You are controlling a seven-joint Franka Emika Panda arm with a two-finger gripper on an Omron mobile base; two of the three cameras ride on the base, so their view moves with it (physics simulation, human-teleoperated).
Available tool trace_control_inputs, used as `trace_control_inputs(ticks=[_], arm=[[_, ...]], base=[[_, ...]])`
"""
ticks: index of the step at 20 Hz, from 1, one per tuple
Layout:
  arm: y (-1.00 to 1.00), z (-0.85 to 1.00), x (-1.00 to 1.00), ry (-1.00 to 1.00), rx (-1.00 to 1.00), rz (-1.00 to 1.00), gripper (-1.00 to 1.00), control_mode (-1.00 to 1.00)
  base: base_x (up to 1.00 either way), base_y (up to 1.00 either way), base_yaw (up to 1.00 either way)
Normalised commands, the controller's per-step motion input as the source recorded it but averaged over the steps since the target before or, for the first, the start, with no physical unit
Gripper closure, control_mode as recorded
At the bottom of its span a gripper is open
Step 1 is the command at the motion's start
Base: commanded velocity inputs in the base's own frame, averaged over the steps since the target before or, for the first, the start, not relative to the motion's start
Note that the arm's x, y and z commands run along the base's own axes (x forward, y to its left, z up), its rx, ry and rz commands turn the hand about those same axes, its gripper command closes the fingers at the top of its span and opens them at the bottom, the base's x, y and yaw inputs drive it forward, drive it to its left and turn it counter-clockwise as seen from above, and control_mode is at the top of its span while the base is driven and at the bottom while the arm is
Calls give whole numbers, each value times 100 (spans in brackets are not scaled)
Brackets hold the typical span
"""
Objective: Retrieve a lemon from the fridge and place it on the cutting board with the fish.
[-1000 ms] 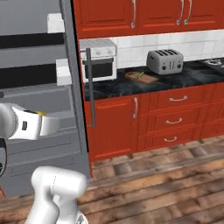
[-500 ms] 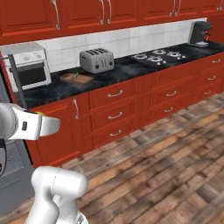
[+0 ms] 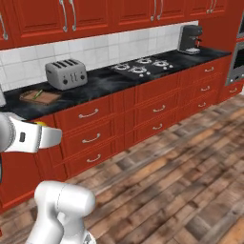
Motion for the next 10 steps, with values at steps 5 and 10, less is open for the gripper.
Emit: trace_control_inputs(ticks=[5,10], arm=[[0,0,0,0,0,0,100,100],[0,0,0,0,0,0,100,100]], base=[[87,-24,1],[84,0,4]])
